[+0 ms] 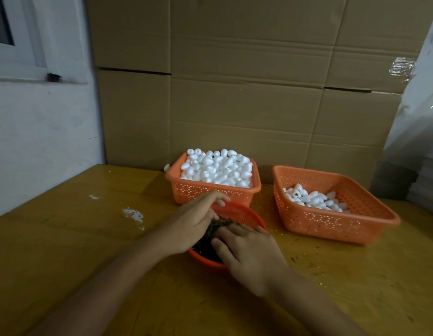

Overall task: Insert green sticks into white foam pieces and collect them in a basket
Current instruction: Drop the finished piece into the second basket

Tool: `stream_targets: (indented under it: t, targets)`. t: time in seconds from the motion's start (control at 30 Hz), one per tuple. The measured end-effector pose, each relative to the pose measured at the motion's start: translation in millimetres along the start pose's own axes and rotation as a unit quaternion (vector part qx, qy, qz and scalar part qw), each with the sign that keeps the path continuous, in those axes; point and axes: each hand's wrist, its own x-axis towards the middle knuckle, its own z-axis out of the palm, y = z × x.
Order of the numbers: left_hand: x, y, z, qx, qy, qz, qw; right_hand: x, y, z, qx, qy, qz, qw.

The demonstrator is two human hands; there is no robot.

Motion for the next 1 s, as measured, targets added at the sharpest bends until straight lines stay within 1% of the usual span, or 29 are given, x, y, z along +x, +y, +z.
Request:
stream_targets:
  t: [0.03,0.17,0.3,0.37,0.43,0.47,0.5,0.53,0.6,0.67,0.7,0.8,0.93,1.0]
  targets:
    - [-0.4,-1.0,0.2,0.005,0.004,-0.010,1.000,-0.3,-2.5,3.9,-0.030,-0.002,-0.005,1.000]
    - [-0.5,-2.0,2.6,0.021,-0.008,-0.024,0.999,1.1,1.7,0.3,-0.019,-0.015,-0.007,1.000]
    - [1.1,2.1,-0.5,0.075,0.007,0.019,0.997,-0.1,-2.0,2.0,-0.029,-0.026,-0.002,0.999]
    - [5.8,3.9,-6.3,0.132,0.063,0.019,0.989,1.8,-2.1,1.7,-0.026,-0.025,0.002,0.999]
    - [15.2,4.2,-14.1,0.223,0.138,-0.001,0.965,3.8,-2.3,1.0,-0.024,-0.030,0.004,0.999]
    - [21.6,3.2,-18.9,0.262,0.157,-0.020,0.952,4.1,-2.5,1.1,-0.024,-0.030,0.002,0.999]
    - [28.7,2.1,-24.1,0.286,0.151,-0.048,0.945,4.0,-2.2,1.5,-0.026,-0.030,0.000,0.999]
    - [36.8,0.3,-28.9,0.295,0.124,-0.083,0.944,3.4,-1.8,1.8,-0.029,-0.031,0.001,0.999]
    - [51.8,-5.7,-38.5,0.301,0.030,-0.155,0.941,1.9,-1.7,2.6,-0.027,-0.034,0.004,0.999]
    - [63.9,-11.6,-45.9,0.317,-0.068,-0.199,0.925,0.8,-2.5,3.4,-0.023,-0.036,0.004,0.999]
    - [68.8,-13.9,-48.0,0.321,-0.096,-0.215,0.917,0.7,-2.9,3.6,-0.022,-0.037,0.004,0.999]
    - [83.9,-19.4,-49.2,0.311,-0.119,-0.242,0.911,1.6,-2.8,3.5,-0.022,-0.032,0.004,0.999]
    - [98.6,-28.2,-46.2,0.286,-0.128,-0.244,0.918,1.9,-4.7,5.2,-0.022,-0.034,0.005,0.999]
    - [103.4,-33.6,-44.3,0.288,-0.127,-0.251,0.915,1.7,-5.1,5.4,-0.017,-0.033,0.007,0.999]
